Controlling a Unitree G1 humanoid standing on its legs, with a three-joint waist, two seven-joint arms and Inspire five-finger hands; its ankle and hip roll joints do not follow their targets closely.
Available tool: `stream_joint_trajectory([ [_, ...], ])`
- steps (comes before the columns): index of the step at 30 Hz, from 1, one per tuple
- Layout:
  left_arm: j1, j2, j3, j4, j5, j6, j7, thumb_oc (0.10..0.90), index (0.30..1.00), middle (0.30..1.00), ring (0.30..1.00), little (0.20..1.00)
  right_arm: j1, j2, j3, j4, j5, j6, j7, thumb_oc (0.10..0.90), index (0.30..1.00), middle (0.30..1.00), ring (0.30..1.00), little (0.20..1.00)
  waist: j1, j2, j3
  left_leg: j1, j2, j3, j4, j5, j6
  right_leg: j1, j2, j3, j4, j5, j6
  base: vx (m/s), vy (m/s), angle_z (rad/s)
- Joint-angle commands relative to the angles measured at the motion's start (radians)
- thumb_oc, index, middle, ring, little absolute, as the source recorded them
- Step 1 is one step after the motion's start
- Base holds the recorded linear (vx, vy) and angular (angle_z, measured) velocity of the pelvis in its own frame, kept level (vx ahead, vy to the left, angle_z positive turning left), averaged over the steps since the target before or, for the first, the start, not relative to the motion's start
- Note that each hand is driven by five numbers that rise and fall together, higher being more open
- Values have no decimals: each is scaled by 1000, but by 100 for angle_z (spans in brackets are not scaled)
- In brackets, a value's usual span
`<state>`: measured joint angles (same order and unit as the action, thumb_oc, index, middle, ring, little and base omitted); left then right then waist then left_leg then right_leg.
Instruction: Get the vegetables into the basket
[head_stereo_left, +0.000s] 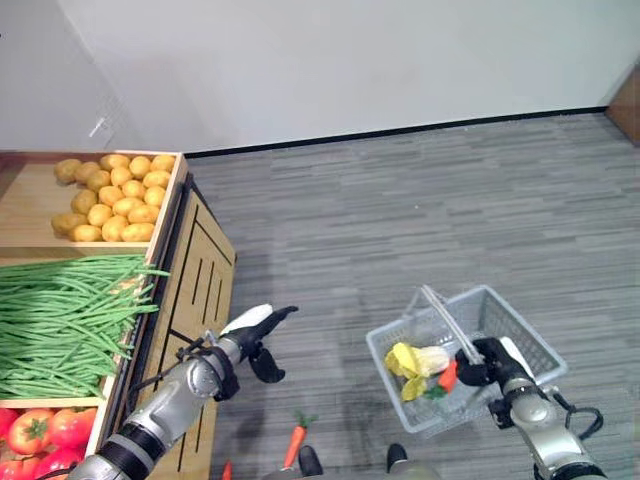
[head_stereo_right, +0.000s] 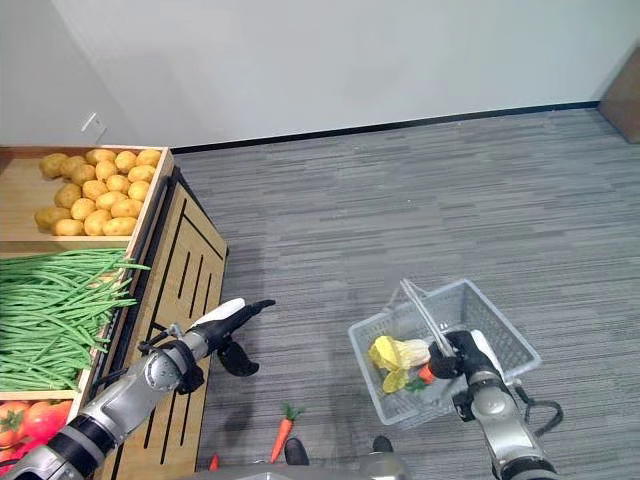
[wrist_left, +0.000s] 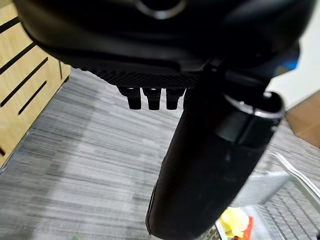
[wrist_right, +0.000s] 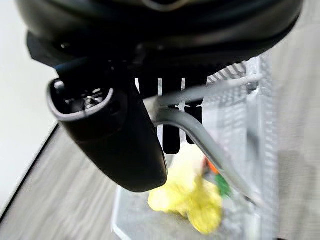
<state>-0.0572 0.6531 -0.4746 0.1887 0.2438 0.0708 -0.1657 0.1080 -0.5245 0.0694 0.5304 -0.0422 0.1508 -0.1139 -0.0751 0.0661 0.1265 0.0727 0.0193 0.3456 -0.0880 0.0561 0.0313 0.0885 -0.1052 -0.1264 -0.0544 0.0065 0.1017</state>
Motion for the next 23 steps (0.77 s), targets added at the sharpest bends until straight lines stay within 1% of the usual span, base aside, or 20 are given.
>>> stream_joint_trajectory([
  [1, -37, -32, 69, 99, -46, -26, 32, 900, 1000, 1000, 1000, 1000, -63, -29, -69, -1, -37, -91, -83, 400, 300, 300, 300, 300, 2, -19, -92, 42, -5, -3, 27, -128, -19, -82, 31, 0, 30, -11, -10, 40, -30, -5],
  [2, -15, -89, 100, 219, -99, -10, 61, 900, 1000, 1000, 1000, 1000, -43, -34, -84, 68, -73, -73, -98, 400, 300, 300, 300, 300, 2, -19, -94, 40, -2, -1, 29, -127, -19, -84, 31, 2, 29, -12, -13, 42, -42, -6],
  [3, -7, -170, 149, 363, -157, 2, 120, 900, 1000, 1000, 1000, 1000, -29, -28, -97, 141, -82, -67, -115, 400, 300, 300, 300, 300, 0, -21, -93, 37, -1, 0, 32, -125, -21, -86, 34, 3, 27, -11, -15, 24, -41, -5],
  [4, -11, -197, 152, 412, -159, 4, 120, 900, 1000, 1000, 1000, 1000, -29, -22, -92, 164, -85, -66, -111, 400, 300, 300, 300, 300, -1, -23, -94, 36, -1, 0, 33, -125, -21, -86, 34, 3, 27, -12, -16, 16, -31, -6],
  [6, -24, -246, 170, 529, -154, 8, 165, 900, 1000, 1000, 1000, 1000, -23, -3, -98, 247, -46, -71, -124, 400, 300, 300, 300, 300, -5, -26, -94, 33, 1, 2, 34, -123, -23, -89, 37, 4, 28, -13, -19, 20, -13, -3],
  [7, -30, -269, 180, 596, -157, 12, 191, 900, 1000, 1000, 1000, 1000, -17, 8, -89, 291, -42, -72, -125, 400, 300, 300, 300, 300, -7, -26, -97, 38, 2, -11, 35, -132, -28, -84, 37, 11, 29, -21, -13, 33, -7, -4],
  [8, -36, -289, 187, 642, -164, 11, 203, 900, 1000, 1000, 1000, 1000, -18, 13, -81, 312, -41, -75, -126, 400, 300, 300, 300, 300, -8, -27, -96, 38, 2, -11, 34, -131, -29, -83, 38, 9, 29, -22, -14, 30, -10, -5],
  [9, -50, -311, 192, 715, -168, 10, 230, 900, 1000, 1000, 1000, 1000, -21, 22, -66, 357, -36, -80, -131, 400, 300, 300, 300, 300, -9, -29, -97, 37, 2, -8, 30, -126, -30, -84, 39, 9, 25, -18, -16, -21, -35, -7],
  [10, -69, -346, 204, 839, -171, 14, 260, 900, 1000, 1000, 1000, 1000, -31, 45, -41, 448, -16, -85, -126, 400, 300, 300, 300, 300, -11, -33, -99, 37, 2, -6, 25, -121, -32, -84, 41, 11, 20, -16, -17, -14, -35, -5],
  [12, -81, -370, 218, 974, -156, 30, 280, 900, 1000, 1000, 1000, 1000, -47, 74, -15, 547, 22, -85, -110, 400, 300, 300, 300, 300, -13, -36, -103, 40, 3, -4, 20, -119, -34, -84, 44, 12, 19, -16, -19, -4, -15, -2],
  [13, -83, -371, 219, 977, -156, 28, 281, 900, 1000, 1000, 1000, 1000, -49, 73, -14, 549, 23, -86, -110, 400, 300, 300, 300, 300, -14, -36, -102, 41, 2, -4, 19, -119, -34, -84, 44, 12, 19, -17, -19, -2, -14, -7],
  [14, -86, -382, 232, 1024, -162, 31, 284, 900, 1000, 1000, 1000, 1000, -59, 87, -7, 593, 43, -90, -103, 400, 300, 300, 300, 300, -15, -38, -104, 42, 3, -3, 17, -118, -34, -84, 45, 14, 18, -16, -20, 10, -25, -10],
  [15, -88, -386, 235, 1083, -126, 41, 277, 900, 1000, 1000, 1000, 1000, -73, 110, 18, 648, 52, -89, -90, 400, 300, 300, 300, 300, -14, -40, -110, 47, 4, 0, 12, -117, -35, -81, 48, 18, 15, -16, -22, 17, -32, -13],
  [16, -85, -385, 238, 1102, -108, 44, 278, 900, 1000, 1000, 1000, 1000, -75, 121, 22, 674, 66, -90, -82, 400, 300, 300, 300, 300, -14, -41, -112, 50, 3, 0, 10, -117, -36, -78, 49, 19, 12, -16, -23, 22, -31, -10],
  [18, -82, -384, 240, 1113, -95, 46, 279, 900, 1000, 1000, 1000, 1000, -76, 128, 27, 693, 71, -90, -76, 400, 300, 300, 300, 300, -13, -41, -113, 51, 3, 0, 10, -117, -36, -77, 50, 20, 12, -16, -23, 6, -7, -4],
  [19, -70, -382, 244, 1141, -65, 48, 276, 900, 1000, 1000, 1000, 1000, -81, 146, 36, 737, 77, -91, -69, 400, 300, 300, 300, 300, -10, -42, -115, 54, 3, 0, 8, -117, -36, -73, 52, 20, 8, -16, -23, 0, 0, 0],
  [23, -48, -379, 258, 1150, -60, 44, 276, 900, 1000, 1000, 1000, 1000, -80, 169, 46, 773, 74, -87, -60, 400, 300, 300, 300, 300, -2, -43, -119, 54, 2, 0, 4, -115, -37, -73, 53, 21, 6, -15, -23, 0, 0, 0],
])
